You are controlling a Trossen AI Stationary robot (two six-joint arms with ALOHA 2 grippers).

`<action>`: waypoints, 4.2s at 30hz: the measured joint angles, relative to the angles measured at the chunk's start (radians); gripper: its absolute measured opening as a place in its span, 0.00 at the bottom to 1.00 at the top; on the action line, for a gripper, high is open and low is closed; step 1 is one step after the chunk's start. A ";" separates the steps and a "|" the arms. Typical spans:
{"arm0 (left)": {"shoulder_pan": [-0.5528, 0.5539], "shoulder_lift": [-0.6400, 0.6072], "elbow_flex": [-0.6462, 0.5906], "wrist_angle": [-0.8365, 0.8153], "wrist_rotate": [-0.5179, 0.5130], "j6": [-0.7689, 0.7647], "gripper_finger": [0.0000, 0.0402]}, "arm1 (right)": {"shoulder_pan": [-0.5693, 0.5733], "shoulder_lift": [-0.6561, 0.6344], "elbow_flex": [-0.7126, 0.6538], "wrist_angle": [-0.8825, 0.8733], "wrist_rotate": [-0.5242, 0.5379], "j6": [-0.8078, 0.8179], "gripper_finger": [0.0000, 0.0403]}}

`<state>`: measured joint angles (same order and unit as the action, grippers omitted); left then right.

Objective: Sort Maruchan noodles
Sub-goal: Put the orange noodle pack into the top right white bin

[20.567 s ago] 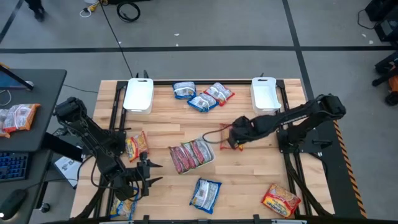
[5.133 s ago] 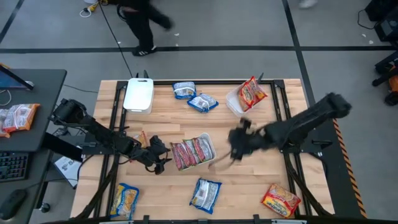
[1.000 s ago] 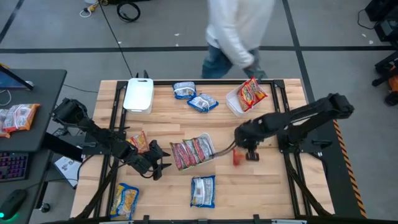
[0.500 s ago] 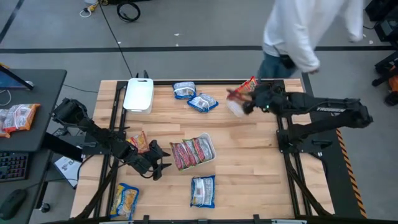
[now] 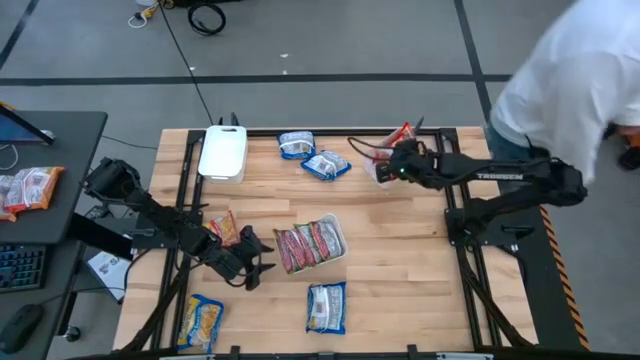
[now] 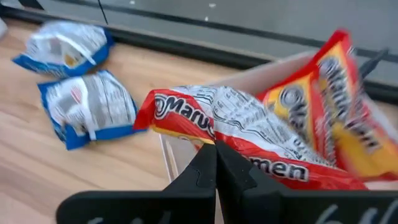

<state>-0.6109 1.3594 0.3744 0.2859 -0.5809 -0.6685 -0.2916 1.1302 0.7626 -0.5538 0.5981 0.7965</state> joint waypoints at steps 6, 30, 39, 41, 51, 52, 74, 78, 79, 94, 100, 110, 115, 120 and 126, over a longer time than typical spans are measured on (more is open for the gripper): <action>0.000 0.000 0.000 -0.007 0.061 0.000 0.56 | 0.000 0.008 -0.039 -0.001 -0.014 0.009 0.01; 0.000 0.000 0.000 -0.056 0.061 0.007 0.56 | 0.066 -0.002 0.056 -0.040 0.103 0.050 0.01; 0.000 0.000 0.000 -0.063 0.062 0.005 0.56 | 0.062 -0.003 0.055 -0.202 0.131 0.102 0.01; 0.000 0.000 0.000 -0.063 0.062 0.005 0.56 | 0.055 -0.003 0.055 -0.202 0.131 0.102 0.01; 0.000 0.000 0.000 -0.061 0.062 -0.001 0.56 | 0.020 0.038 0.055 -0.175 0.043 -0.079 0.01; 0.000 0.000 0.000 -0.060 0.062 -0.001 0.56 | 0.010 0.053 0.055 -0.174 0.013 -0.111 0.01; 0.014 0.000 0.000 -0.046 0.089 -0.061 0.56 | -0.143 0.310 0.055 -0.040 0.103 -0.453 0.02; 0.014 0.000 0.000 -0.046 0.101 -0.062 0.56 | -0.174 0.281 0.055 -0.040 0.084 -0.460 0.08; 0.014 0.000 0.000 -0.046 0.101 -0.062 0.56 | -0.182 0.266 0.055 -0.040 0.069 -0.463 0.10; 0.080 0.000 0.000 -0.047 0.096 -0.019 0.56 | -0.242 0.174 0.056 -0.011 -0.416 -0.451 0.36; 0.114 0.000 0.000 -0.047 0.151 -0.021 0.56 | -0.295 0.320 0.055 0.005 -0.485 -0.431 0.26; 0.113 0.000 0.000 -0.051 0.184 -0.025 0.56 | -0.315 0.417 0.056 0.021 -0.536 -0.458 0.03; 0.115 0.000 0.000 -0.052 0.185 -0.015 0.56 | -0.288 0.330 0.056 -0.031 -0.572 -0.470 0.17; 0.126 0.000 0.000 -0.052 0.184 -0.014 0.56 | -0.285 0.255 0.053 -0.127 -0.557 -0.485 0.37; 0.132 0.000 0.000 -0.052 0.186 -0.016 0.56 | -0.285 0.163 0.053 -0.066 -0.431 -0.486 0.52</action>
<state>-0.4786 1.3594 0.3744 0.2337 -0.3950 -0.6842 -0.5763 1.2935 0.8158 -0.6202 0.1668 0.3109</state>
